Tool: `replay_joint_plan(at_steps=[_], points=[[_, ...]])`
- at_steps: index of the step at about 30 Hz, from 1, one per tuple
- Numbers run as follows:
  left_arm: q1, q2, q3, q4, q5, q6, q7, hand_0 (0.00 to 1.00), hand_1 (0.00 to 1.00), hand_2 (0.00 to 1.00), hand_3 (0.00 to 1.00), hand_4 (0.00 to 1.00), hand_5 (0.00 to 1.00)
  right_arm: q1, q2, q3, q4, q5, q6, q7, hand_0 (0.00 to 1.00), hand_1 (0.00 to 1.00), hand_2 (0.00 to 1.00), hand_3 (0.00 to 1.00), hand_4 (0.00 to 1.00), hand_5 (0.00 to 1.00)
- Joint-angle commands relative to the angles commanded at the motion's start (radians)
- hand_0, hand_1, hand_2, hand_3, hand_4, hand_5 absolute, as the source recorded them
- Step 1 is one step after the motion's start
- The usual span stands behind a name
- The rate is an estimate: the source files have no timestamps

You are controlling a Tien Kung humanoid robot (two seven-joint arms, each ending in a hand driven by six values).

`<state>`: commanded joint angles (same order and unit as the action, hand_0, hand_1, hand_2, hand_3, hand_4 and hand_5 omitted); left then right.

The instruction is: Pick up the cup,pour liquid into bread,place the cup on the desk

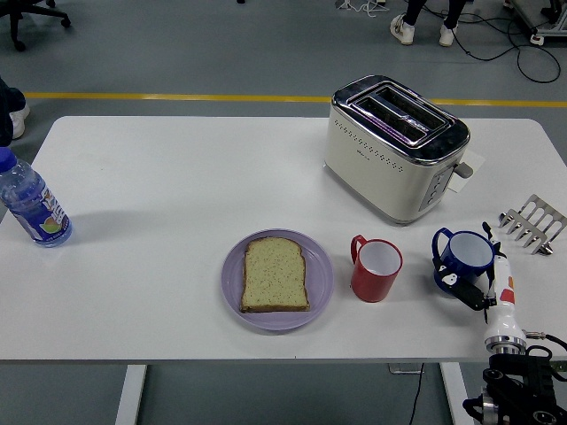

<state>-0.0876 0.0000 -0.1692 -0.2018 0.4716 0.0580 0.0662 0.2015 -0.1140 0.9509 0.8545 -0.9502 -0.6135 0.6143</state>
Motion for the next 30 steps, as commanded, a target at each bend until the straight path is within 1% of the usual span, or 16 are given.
replay_joint_plan(at_steps=[1, 2, 7, 8, 13, 14, 19, 22, 26, 29, 30], points=[[0.000, 0.000, 0.000, 0.000, 0.000, 0.000, 0.000, 0.635, 0.645, 0.657, 0.553, 0.323, 0.835, 0.000, 0.000, 0.000, 0.000, -0.001, 0.000, 0.000, 0.821, 0.702, 0.884, 0.998, 0.915, 0.075], [0.000, 0.000, 0.000, 0.000, 0.000, 0.000, 0.000, 0.635, 0.646, 0.657, 0.552, 0.324, 0.837, 0.000, 0.000, 0.001, 0.000, -0.004, 0.003, -0.003, 0.884, 0.758, 0.915, 0.998, 0.929, 0.075], [0.000, 0.000, 0.001, 0.000, 0.001, 0.000, 0.000, 0.635, 0.646, 0.657, 0.552, 0.324, 0.837, -0.002, -0.001, 0.001, 0.000, -0.015, 0.012, -0.012, 0.884, 0.758, 0.915, 0.998, 0.929, 0.075], [0.000, 0.000, 0.001, 0.000, 0.000, 0.000, 0.000, 0.635, 0.646, 0.657, 0.552, 0.323, 0.836, -0.003, -0.001, 0.001, 0.000, -0.017, 0.012, -0.013, 0.929, 0.813, 0.965, 0.998, 0.932, 0.077], [0.000, 0.000, 0.001, 0.000, 0.001, 0.000, 0.000, 0.635, 0.646, 0.657, 0.552, 0.323, 0.836, -0.009, -0.002, 0.013, 0.013, -0.033, 0.012, -0.016, 0.929, 0.813, 0.965, 0.998, 0.932, 0.077], [-0.001, 0.000, 0.001, 0.000, 0.002, 0.000, -0.001, 0.635, 0.646, 0.657, 0.552, 0.323, 0.836, -0.012, -0.002, 0.017, 0.019, -0.039, 0.011, -0.018, 0.947, 0.831, 0.975, 0.998, 0.936, 0.082], [-0.001, 0.000, 0.000, 0.000, 0.003, 0.000, 0.000, 0.635, 0.646, 0.657, 0.552, 0.323, 0.836, -0.037, -0.008, 0.060, 0.080, -0.089, 0.005, -0.028, 0.947, 0.831, 0.975, 0.998, 0.936, 0.082], [0.001, 0.000, 0.000, 0.001, 0.002, 0.000, 0.000, 0.636, 0.646, 0.657, 0.553, 0.323, 0.836, -0.054, -0.015, 0.088, 0.131, -0.126, 0.000, -0.037, 0.953, 0.833, 0.978, 0.998, 0.935, 0.082], [0.003, 0.000, 0.004, 0.001, 0.002, 0.000, 0.000, 0.635, 0.646, 0.657, 0.552, 0.323, 0.835, -0.078, -0.028, 0.122, 0.210, -0.164, -0.008, -0.049, 0.960, 0.834, 0.978, 0.998, 0.938, 0.079], [0.006, 0.000, 0.006, 0.001, 0.002, 0.000, 0.000, 0.635, 0.646, 0.657, 0.552, 0.323, 0.835, -0.097, -0.041, 0.144, 0.291, -0.199, -0.019, -0.063, 0.960, 0.834, 0.978, 0.998, 0.938, 0.079], [0.007, 0.000, 0.007, 0.001, 0.001, 0.000, 0.000, 0.635, 0.646, 0.657, 0.552, 0.323, 0.835, -0.099, -0.042, 0.146, 0.302, -0.203, -0.021, -0.064, 0.960, 0.834, 0.978, 0.998, 0.938, 0.079]])
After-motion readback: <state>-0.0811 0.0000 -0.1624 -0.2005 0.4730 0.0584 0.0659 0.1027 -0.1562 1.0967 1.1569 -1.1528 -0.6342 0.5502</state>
